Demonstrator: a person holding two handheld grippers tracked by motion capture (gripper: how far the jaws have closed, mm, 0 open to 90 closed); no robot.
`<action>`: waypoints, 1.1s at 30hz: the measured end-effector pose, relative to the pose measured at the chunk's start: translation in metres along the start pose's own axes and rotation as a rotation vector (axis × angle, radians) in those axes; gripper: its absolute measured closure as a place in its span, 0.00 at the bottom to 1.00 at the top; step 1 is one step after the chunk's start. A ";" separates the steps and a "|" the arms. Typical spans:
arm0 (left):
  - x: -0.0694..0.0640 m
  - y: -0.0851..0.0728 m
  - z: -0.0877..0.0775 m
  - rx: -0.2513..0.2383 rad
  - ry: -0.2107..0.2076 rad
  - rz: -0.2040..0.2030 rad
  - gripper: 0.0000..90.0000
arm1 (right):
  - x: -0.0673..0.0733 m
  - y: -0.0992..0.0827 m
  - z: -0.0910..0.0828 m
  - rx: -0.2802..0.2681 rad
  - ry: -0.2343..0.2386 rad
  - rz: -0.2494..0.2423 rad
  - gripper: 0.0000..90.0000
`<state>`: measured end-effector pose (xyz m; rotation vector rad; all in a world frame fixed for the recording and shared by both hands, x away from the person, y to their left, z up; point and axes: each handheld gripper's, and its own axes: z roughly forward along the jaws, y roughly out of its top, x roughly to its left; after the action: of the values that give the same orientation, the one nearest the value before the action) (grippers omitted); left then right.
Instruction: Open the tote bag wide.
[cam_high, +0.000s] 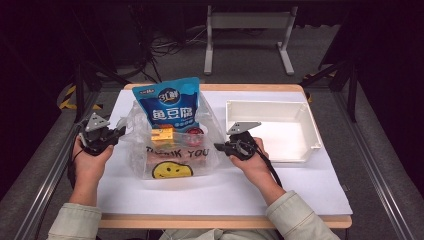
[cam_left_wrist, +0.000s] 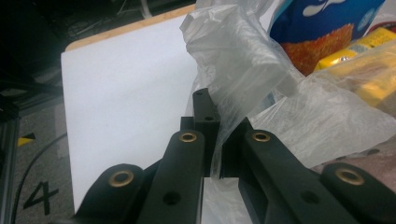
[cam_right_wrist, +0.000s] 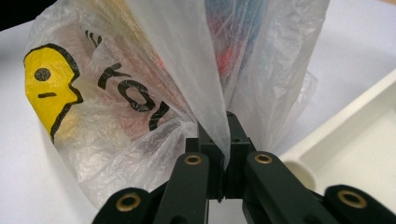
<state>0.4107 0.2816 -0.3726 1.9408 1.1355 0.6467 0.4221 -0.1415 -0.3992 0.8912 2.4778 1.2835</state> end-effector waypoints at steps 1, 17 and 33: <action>0.000 -0.002 0.000 0.008 -0.004 -0.001 0.99 | 0.000 -0.001 0.000 0.001 0.003 0.000 0.99; 0.003 -0.027 0.004 0.107 -0.053 -0.009 0.99 | 0.016 -0.018 0.002 0.065 0.050 -0.035 0.99; -0.005 -0.053 0.013 0.193 -0.129 -0.010 0.99 | 0.026 -0.030 0.012 0.135 0.090 -0.047 0.99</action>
<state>0.3923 0.2879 -0.4235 2.1049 1.1610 0.4117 0.3940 -0.1315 -0.4281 0.8163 2.6656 1.1785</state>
